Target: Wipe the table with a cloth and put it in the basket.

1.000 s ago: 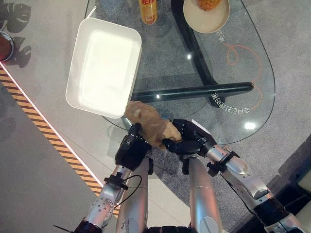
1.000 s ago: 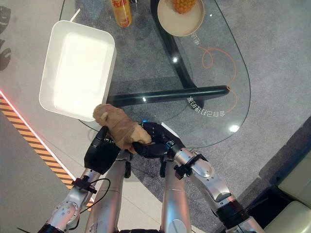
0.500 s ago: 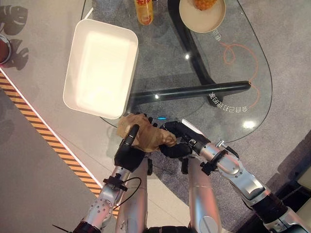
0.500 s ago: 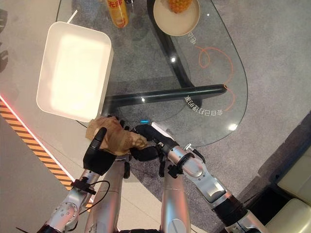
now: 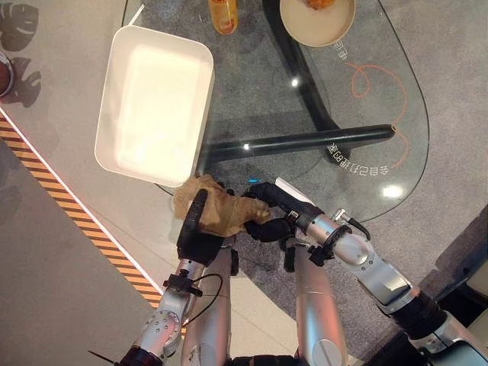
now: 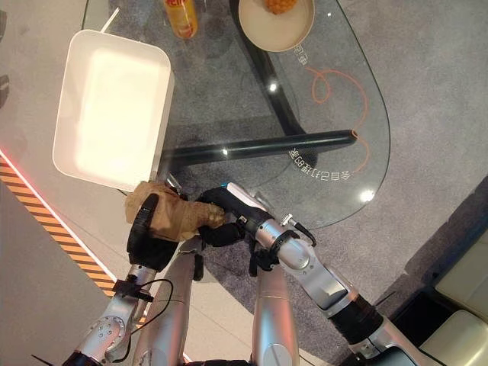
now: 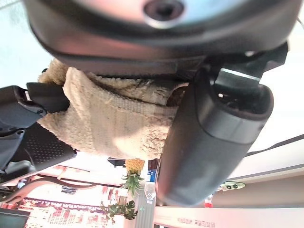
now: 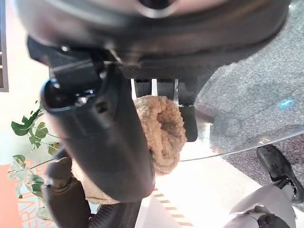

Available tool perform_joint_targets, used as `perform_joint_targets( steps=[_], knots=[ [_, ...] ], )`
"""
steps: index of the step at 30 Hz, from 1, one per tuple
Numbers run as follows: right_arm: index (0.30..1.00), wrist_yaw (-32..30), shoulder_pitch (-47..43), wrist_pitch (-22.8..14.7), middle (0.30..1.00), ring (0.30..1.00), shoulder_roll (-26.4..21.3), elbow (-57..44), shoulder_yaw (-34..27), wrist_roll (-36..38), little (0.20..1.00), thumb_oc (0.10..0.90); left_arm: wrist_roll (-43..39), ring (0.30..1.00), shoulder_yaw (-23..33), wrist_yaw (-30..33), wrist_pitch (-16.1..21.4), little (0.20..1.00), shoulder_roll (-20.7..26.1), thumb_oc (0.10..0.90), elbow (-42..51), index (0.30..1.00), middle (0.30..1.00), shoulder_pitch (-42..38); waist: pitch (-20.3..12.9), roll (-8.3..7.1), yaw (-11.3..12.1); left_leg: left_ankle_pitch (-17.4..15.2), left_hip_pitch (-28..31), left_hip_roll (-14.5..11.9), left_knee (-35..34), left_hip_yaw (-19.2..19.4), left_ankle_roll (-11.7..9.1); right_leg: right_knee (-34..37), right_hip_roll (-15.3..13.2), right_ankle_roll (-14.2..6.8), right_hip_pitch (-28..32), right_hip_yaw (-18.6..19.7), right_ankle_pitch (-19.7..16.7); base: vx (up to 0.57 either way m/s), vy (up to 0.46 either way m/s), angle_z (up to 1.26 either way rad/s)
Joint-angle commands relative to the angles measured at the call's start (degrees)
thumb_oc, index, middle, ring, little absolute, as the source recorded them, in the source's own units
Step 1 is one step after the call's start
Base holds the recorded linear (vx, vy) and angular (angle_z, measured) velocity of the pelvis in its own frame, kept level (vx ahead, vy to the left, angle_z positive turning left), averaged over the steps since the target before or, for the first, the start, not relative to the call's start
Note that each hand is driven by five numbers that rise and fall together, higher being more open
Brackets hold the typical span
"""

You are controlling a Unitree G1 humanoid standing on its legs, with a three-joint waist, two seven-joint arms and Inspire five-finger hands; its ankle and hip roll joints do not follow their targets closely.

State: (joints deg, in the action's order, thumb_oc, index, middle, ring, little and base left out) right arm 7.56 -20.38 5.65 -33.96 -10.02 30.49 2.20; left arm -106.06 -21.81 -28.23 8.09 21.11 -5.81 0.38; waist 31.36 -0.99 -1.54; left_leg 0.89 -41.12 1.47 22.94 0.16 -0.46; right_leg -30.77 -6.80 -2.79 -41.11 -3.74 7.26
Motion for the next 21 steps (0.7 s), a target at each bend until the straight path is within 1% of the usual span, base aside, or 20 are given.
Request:
perform_joint_targets(
  steps=[1,7,10,15,16,17,18,21],
  knots=[
    [0.3,-1.21,0.89,-0.03,0.3,0.3,-2.61,-2.03,1.13,-3.04,0.2,0.1,0.38,0.3,0.68,-10.39,-0.96,0.2,-0.72,0.1,13.2,0.3,0.3,-0.47,-1.56,-0.16,1.74,-4.52,0.03,2.51,4.31,6.0,4.62,8.88,4.06,2.12,0.7,-3.12,-9.54,0.0,0.0,0.0],
    [0.3,-1.07,1.38,-0.16,0.3,0.3,-2.2,-1.96,0.39,-2.91,0.2,0.1,-0.57,0.3,1.06,-10.28,-0.04,0.2,-1.12,0.1,13.04,0.3,0.3,-0.61,-1.56,-0.45,1.73,-4.45,0.34,2.47,4.05,5.99,4.68,9.1,4.09,2.05,0.96,-3.18,-9.76,0.0,-0.001,0.01],
    [0.3,-2.01,1.48,0.0,0.3,0.3,-1.93,-1.9,0.19,-2.85,0.2,0.1,-0.59,0.3,1.07,-10.46,0.81,0.2,-1.23,0.1,12.81,0.3,0.3,-0.73,-1.56,-0.61,1.68,-4.51,0.33,2.43,4.04,6.01,4.73,9.19,4.13,2.02,0.98,-3.16,-9.82,0.0,-0.001,0.01],
    [0.3,-3.48,1.82,0.04,0.3,0.3,-1.89,-1.63,-0.66,-2.6,0.2,0.1,-0.5,0.3,1.6,-10.63,0.92,0.2,-1.44,0.1,12.56,0.3,0.3,-0.73,-1.56,-0.68,1.59,-4.55,0.49,2.45,3.91,6.06,4.74,9.27,4.13,1.97,1.07,-3.19,-9.9,0.0,0.0,0.0],
    [0.601,-6.75,2.3,-0.07,0.601,0.601,-1.64,-1.59,-1.48,-1.26,0.551,0.451,-0.34,0.3,1.77,-10.7,1.12,0.2,-1.61,0.1,12.61,0.3,0.3,-0.65,-1.56,-0.67,1.5,-4.61,0.52,2.41,3.93,6.24,4.82,9.19,4.17,1.96,1.03,-3.15,-9.91,0.0,0.0,0.0],
    [0.9,-7.8,2.47,-0.25,0.9,0.9,-1.49,-1.42,-1.84,-0.71,0.9,0.8,-0.28,0.3,1.77,-10.75,1.23,0.2,-1.72,0.1,12.57,0.3,0.3,-0.62,-1.56,-0.7,1.44,-4.64,0.53,2.37,3.93,6.27,4.83,9.17,4.22,1.96,1.0,-3.07,-9.9,0.0,0.0,0.0],
    [0.9,-9.3,2.9,-0.56,0.9,0.9,-1.0,-1.24,-2.75,-0.85,0.9,0.8,-0.09,0.3,1.91,-10.96,1.22,0.2,-2.01,0.1,12.42,0.3,0.3,-0.5,-1.56,-0.73,1.31,-4.68,0.6,2.3,3.85,6.39,4.85,9.17,4.3,1.96,1.01,-2.96,-9.89,0.0,0.0,0.0],
    [0.9,-10.87,3.84,-1.66,0.9,0.9,-0.45,-1.41,-4.18,-0.47,0.9,0.8,0.59,0.3,2.17,-10.72,1.16,0.2,-2.37,0.1,12.47,0.3,0.3,-0.19,-1.56,-0.75,1.13,-4.73,0.64,2.21,3.81,6.54,4.89,9.14,4.39,1.94,1.02,-2.86,-9.91,0.0,0.0,0.0]
  ],
)
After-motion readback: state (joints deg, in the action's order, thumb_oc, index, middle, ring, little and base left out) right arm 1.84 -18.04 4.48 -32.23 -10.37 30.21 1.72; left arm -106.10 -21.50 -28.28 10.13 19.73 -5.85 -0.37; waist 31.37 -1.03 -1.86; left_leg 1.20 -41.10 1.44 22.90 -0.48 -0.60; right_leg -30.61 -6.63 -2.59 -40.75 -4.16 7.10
